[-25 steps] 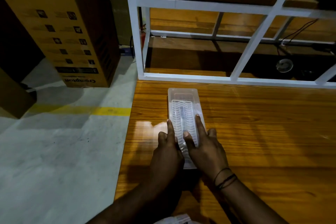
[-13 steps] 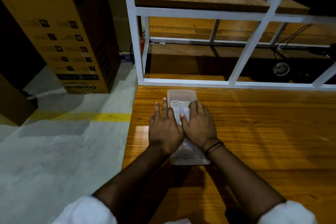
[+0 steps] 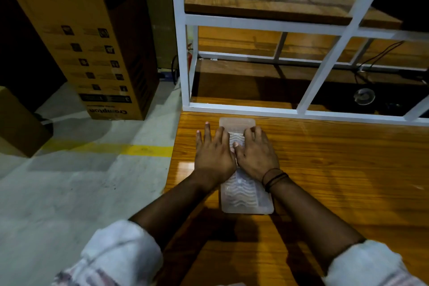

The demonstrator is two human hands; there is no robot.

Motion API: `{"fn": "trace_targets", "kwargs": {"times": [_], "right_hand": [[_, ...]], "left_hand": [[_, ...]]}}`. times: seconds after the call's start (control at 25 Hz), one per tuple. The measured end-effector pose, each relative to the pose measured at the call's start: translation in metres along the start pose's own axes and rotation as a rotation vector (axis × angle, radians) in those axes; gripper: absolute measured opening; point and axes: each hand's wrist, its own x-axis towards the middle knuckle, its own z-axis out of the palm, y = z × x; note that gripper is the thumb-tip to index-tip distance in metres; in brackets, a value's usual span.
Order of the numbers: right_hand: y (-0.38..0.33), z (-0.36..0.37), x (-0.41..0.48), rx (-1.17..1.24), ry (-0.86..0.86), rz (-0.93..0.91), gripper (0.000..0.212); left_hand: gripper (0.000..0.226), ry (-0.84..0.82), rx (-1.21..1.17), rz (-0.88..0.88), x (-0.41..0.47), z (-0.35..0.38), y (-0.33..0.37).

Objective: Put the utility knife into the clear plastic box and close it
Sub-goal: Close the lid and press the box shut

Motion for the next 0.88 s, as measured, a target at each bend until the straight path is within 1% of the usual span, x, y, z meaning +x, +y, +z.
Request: {"fn": "trace_targets", "kwargs": {"times": [0.04,0.12,0.2,0.32,0.36,0.48,0.56,0.6,0.68,0.76,0.88], "right_hand": [[-0.002,-0.002,0.003,-0.009,0.025,-0.006,0.043],[-0.005,-0.004,0.01,-0.001,0.029,0.006,0.04],[-0.005,-0.002,0.014,0.043,-0.001,0.036,0.047],[-0.002,0.003,0.016,0.065,-0.121,0.09,0.069],[-0.001,0.003,0.017,0.048,-0.152,0.087,0.071],[0.0,0.0,0.023,0.035,-0.196,0.088,0.073],[0.0,-0.002,0.021,0.035,-0.216,0.108,0.072],[-0.002,-0.001,0.013,0.011,-0.202,0.098,0.07],[-0.014,0.003,-0.015,-0.051,-0.137,0.021,0.069],[-0.028,0.005,-0.05,-0.04,-0.097,-0.05,0.073],[-0.04,0.007,-0.089,-0.019,-0.078,-0.075,0.09]], "left_hand": [[0.058,0.03,0.012,0.004,0.006,-0.002,0.0],[0.052,0.054,0.025,0.003,0.019,-0.005,0.001],[0.052,0.039,0.033,0.016,0.028,-0.005,0.001],[0.069,-0.017,0.053,0.051,0.032,0.003,-0.004],[0.072,-0.041,0.034,0.04,0.033,0.006,-0.006],[0.074,-0.085,-0.047,-0.008,0.037,0.007,-0.009],[0.073,-0.092,-0.033,-0.01,0.038,0.005,-0.009],[0.072,-0.097,-0.022,-0.009,0.038,0.004,-0.009],[0.072,-0.111,-0.017,-0.013,0.036,0.001,-0.009],[0.073,-0.132,-0.043,-0.024,0.037,0.001,-0.01],[0.07,-0.119,-0.069,-0.035,0.037,0.004,-0.011]]}}
